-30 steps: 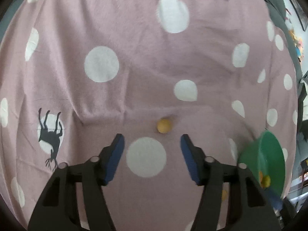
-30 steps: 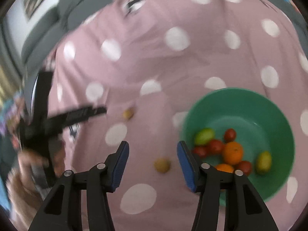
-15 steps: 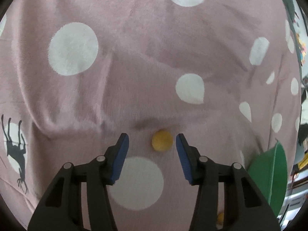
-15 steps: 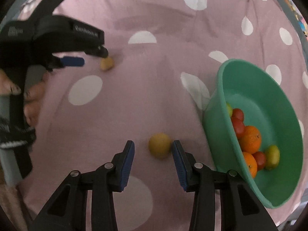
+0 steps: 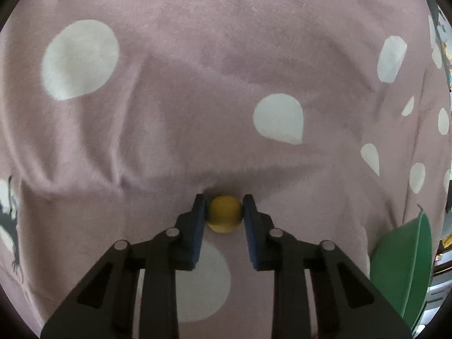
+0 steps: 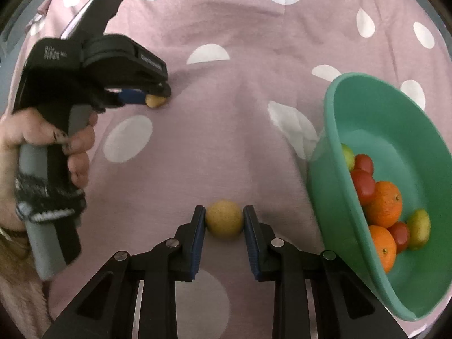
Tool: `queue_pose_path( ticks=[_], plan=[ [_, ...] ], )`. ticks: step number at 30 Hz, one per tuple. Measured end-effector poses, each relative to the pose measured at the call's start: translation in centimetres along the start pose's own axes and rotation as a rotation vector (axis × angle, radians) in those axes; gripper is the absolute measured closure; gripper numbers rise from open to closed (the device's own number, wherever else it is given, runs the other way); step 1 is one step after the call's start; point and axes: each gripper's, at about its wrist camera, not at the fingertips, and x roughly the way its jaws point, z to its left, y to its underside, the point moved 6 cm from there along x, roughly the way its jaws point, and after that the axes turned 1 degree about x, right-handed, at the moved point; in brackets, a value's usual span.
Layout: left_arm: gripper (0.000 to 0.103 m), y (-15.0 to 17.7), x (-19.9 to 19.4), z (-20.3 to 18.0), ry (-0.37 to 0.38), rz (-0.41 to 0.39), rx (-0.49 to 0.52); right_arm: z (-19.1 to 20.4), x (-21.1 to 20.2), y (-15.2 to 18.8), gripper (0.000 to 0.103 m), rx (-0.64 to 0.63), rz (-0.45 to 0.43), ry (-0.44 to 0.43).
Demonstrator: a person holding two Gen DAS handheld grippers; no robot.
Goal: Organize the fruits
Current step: 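Grasp a small yellow fruit with the right gripper while the left grasps another, then carry both small yellow fruits over the green bowl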
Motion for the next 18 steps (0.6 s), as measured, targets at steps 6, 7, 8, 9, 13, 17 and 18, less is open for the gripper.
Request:
queue_pose_path(
  ticks=[6,7,8,9,13,17,18],
  plan=[
    [0.077,2.4,-3.8,0.6,0.002,-0.029,-0.001,0.2,-1.6,-0.3,0.075,0.023,-0.04,-0.071],
    [0.077,2.9,-4.9,0.7,-0.008,-0.039,0.007,0.2,-1.9,-0.4,0.075,0.025,-0.047,-0.079],
    [0.077,3.3,-5.8,0.8,-0.019,-0.048,0.008,0.2,-2.2,-0.5,0.075,0.027,-0.055,-0.087],
    [0.077,3.7,-6.9,0.8,-0.023,-0.06,0.004,0.2,-2.5,-0.6,0.075,0.032,-0.064,-0.097],
    [0.077,5.1,-10.2,-0.7,-0.02,-0.106,0.029,-0.4,-3.9,-1.5,0.075,0.06,-0.108,-0.146],
    [0.077,7.5,-13.8,-2.4,0.015,-0.145,0.076,-2.0,-5.5,-2.2,0.075,0.106,-0.159,-0.164],
    [0.077,7.9,-14.1,-2.9,0.025,-0.151,0.08,-2.7,-6.1,-2.3,0.075,0.123,-0.171,-0.168]
  ],
)
